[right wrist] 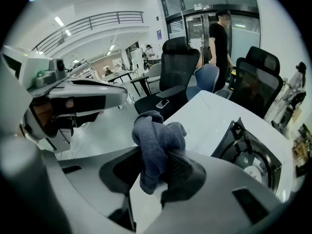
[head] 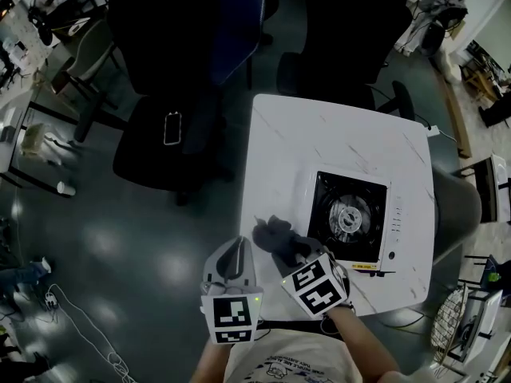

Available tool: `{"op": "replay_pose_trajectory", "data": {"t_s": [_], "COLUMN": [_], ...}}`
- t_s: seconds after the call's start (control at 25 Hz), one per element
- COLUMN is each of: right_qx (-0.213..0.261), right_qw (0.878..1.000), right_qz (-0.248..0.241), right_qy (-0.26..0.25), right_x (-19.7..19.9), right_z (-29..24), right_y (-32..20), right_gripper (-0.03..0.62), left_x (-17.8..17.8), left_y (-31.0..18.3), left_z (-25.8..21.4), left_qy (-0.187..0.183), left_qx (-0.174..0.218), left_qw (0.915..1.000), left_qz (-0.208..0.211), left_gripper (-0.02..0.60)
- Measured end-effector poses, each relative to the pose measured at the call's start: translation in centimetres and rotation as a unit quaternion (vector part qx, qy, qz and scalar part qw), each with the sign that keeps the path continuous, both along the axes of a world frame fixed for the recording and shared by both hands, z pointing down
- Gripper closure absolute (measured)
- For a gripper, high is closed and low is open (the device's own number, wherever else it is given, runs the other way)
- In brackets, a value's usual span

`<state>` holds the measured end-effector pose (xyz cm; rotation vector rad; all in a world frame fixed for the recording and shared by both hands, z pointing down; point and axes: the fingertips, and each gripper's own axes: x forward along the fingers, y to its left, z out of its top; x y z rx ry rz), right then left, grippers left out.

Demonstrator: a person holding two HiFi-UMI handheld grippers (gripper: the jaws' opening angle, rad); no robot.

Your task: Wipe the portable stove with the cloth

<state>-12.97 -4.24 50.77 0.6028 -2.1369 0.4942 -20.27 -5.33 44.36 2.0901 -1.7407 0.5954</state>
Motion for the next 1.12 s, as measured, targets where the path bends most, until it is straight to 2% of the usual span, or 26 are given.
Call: {"op": "replay_pose_trajectory", "data": {"t_s": [0.2, 0.44, 1.12], "right_qx": [0.017, 0.010, 0.037], "right_qw": [1.000, 1.000, 0.999], "right_qz": [-0.009, -0.011, -0.022], "right_qy": [0.013, 0.014, 0.030], "right_x": [0.5, 0.6, 1.3], "right_z": [0.1, 0.4, 0.2], "right_y": [-3.2, -5.3, -13.5], "right_gripper": [0.464, 0.464, 0.464], "left_x": [0.2, 0.6, 3.1], "left_y": [-0.6, -1.6, -5.6], "left_z": [0.1, 0.4, 1.6], "left_qy": [-0.001, 0.002, 0.002], "left_qx": [-0.003, -0.007, -0.018], "left_qw": [1.0000, 1.0000, 0.9997], "left_qz": [0.001, 0.000, 0.019], "left_gripper": [0.560, 0.560, 0.560]}}
